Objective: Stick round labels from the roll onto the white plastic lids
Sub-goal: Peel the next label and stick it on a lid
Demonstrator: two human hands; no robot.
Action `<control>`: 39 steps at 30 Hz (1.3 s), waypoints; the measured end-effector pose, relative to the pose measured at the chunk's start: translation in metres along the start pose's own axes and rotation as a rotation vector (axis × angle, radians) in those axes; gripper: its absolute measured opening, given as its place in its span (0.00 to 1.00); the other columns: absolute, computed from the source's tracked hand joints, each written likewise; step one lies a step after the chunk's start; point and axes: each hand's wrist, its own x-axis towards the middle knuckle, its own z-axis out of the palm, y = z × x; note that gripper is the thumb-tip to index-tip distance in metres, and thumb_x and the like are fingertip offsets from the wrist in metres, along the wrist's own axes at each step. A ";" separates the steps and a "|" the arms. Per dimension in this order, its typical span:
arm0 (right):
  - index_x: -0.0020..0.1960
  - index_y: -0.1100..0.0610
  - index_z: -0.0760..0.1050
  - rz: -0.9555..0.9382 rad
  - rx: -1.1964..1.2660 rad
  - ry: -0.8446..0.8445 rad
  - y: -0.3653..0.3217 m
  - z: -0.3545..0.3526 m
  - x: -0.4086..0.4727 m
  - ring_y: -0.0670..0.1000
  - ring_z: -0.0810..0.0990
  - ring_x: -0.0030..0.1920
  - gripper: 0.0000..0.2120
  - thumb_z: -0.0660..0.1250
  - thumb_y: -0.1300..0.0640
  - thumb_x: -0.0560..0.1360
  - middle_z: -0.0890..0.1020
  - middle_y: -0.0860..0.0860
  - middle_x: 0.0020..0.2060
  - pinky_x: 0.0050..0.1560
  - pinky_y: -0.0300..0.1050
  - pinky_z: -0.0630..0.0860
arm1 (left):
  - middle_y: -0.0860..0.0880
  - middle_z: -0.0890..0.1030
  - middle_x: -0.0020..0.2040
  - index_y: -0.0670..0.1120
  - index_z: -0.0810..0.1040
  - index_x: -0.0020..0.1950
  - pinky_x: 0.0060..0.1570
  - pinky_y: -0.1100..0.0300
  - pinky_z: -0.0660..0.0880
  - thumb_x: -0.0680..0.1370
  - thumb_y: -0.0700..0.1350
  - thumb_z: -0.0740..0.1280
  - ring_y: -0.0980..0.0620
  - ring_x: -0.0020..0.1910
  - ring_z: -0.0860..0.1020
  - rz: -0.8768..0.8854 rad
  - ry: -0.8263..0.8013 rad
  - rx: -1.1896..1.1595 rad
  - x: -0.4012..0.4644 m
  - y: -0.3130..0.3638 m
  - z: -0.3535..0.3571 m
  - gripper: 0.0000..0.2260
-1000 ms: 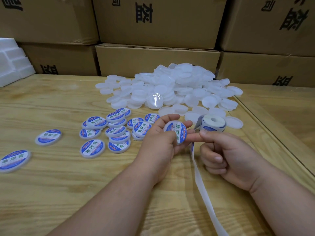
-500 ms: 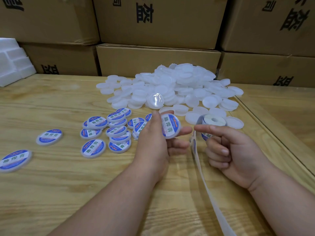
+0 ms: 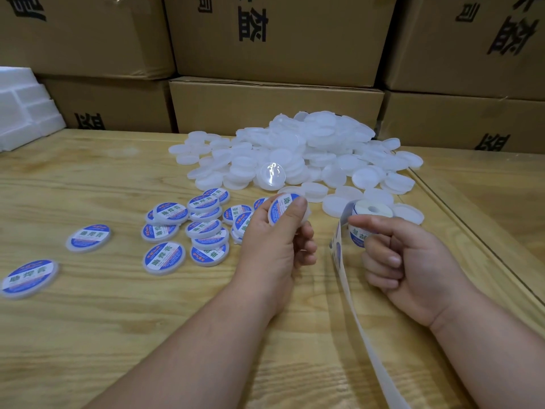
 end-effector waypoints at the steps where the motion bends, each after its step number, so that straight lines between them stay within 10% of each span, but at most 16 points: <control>1: 0.49 0.58 0.83 -0.002 0.005 0.008 0.000 0.000 0.000 0.45 0.55 0.21 0.13 0.67 0.53 0.69 0.60 0.47 0.21 0.20 0.35 0.54 | 0.50 0.77 0.31 0.50 0.74 0.54 0.23 0.62 0.71 0.79 0.49 0.71 0.53 0.26 0.74 -0.004 0.013 -0.012 0.000 0.000 0.000 0.09; 5: 0.50 0.59 0.82 -0.002 0.002 0.025 0.001 -0.001 0.001 0.45 0.55 0.21 0.11 0.63 0.56 0.76 0.60 0.47 0.21 0.20 0.35 0.55 | 0.50 0.81 0.33 0.50 0.72 0.60 0.25 0.60 0.72 0.84 0.46 0.62 0.53 0.28 0.75 -0.025 0.104 -0.094 0.001 0.002 -0.001 0.05; 10: 0.49 0.58 0.82 -0.004 -0.001 0.016 0.001 -0.001 0.001 0.46 0.55 0.21 0.11 0.64 0.55 0.74 0.59 0.47 0.21 0.20 0.35 0.54 | 0.47 0.84 0.42 0.69 0.59 0.72 0.28 0.59 0.75 0.84 0.39 0.59 0.52 0.28 0.76 0.047 0.203 -0.172 0.001 0.004 -0.001 0.27; 18: 0.48 0.58 0.83 0.006 0.002 0.006 0.000 0.000 0.001 0.46 0.55 0.21 0.13 0.67 0.53 0.69 0.59 0.48 0.22 0.20 0.35 0.54 | 0.51 0.87 0.48 0.76 0.43 0.75 0.33 0.59 0.80 0.87 0.51 0.52 0.50 0.30 0.83 0.232 0.389 -0.111 0.003 0.007 -0.004 0.26; 25: 0.49 0.58 0.83 0.011 -0.001 -0.003 0.000 -0.001 0.001 0.46 0.55 0.21 0.13 0.67 0.53 0.69 0.59 0.48 0.22 0.19 0.35 0.55 | 0.47 0.87 0.39 0.79 0.53 0.71 0.25 0.64 0.72 0.86 0.53 0.55 0.53 0.21 0.72 0.297 0.012 0.364 -0.013 -0.005 -0.001 0.22; 30: 0.47 0.57 0.84 0.015 0.005 -0.005 0.000 -0.001 0.002 0.45 0.55 0.21 0.12 0.67 0.53 0.69 0.59 0.47 0.22 0.20 0.35 0.55 | 0.57 0.82 0.54 0.56 0.77 0.65 0.57 0.66 0.71 0.80 0.42 0.60 0.60 0.55 0.76 0.495 -0.111 0.922 -0.018 -0.012 0.002 0.17; 34: 0.46 0.57 0.84 0.011 0.007 -0.010 0.001 0.000 0.002 0.46 0.55 0.21 0.11 0.67 0.53 0.70 0.59 0.48 0.22 0.19 0.35 0.56 | 0.52 0.61 0.79 0.56 0.60 0.78 0.79 0.51 0.46 0.80 0.47 0.57 0.48 0.80 0.50 0.401 -0.099 1.656 -0.008 -0.016 -0.009 0.26; 39: 0.49 0.59 0.82 0.005 -0.032 -0.016 0.001 0.000 0.001 0.46 0.55 0.21 0.14 0.67 0.52 0.69 0.59 0.48 0.22 0.19 0.35 0.56 | 0.49 0.52 0.83 0.55 0.52 0.82 0.78 0.45 0.36 0.79 0.53 0.55 0.47 0.82 0.41 0.297 0.061 1.775 0.005 -0.015 -0.012 0.30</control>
